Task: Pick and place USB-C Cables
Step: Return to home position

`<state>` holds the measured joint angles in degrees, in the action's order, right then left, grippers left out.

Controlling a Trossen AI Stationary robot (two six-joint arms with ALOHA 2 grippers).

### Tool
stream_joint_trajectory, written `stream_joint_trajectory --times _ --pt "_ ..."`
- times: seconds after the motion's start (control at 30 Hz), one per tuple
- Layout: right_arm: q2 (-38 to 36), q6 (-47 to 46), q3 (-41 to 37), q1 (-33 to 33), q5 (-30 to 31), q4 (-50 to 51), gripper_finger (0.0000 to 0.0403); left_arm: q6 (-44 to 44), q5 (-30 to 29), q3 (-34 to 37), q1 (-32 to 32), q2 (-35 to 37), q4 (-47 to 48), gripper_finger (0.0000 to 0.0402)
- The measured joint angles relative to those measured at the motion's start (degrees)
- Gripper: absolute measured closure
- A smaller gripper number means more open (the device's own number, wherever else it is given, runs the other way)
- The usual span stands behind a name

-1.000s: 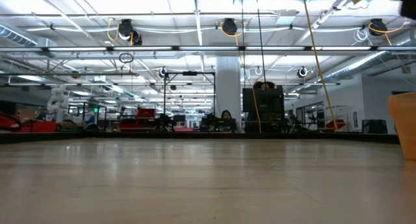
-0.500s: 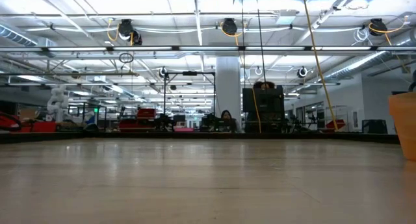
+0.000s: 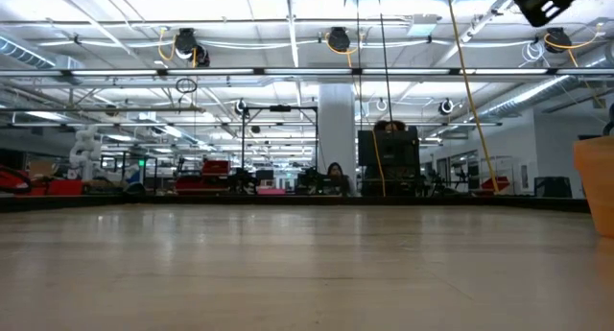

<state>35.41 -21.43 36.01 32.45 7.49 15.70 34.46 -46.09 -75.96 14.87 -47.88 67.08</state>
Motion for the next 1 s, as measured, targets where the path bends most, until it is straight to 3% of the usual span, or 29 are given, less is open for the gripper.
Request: stream_joint_trajectory --times 0.23,0.67,1.0 --pt "-1.2 3.51 0.0 -3.5 0.6 -0.12 0.018 1.27 -1.15 15.94 0.0 1.32 -12.89 0.0261" --pt "-1.2 6.08 -0.14 -9.1 8.47 -0.98 0.0179 0.38 1.11 41.92 0.0 7.43 -44.22 0.0261" --pt "-1.53 6.34 -11.43 -12.38 9.0 -16.45 0.0179 -3.77 6.71 59.66 0.0 10.19 -73.35 0.0261"
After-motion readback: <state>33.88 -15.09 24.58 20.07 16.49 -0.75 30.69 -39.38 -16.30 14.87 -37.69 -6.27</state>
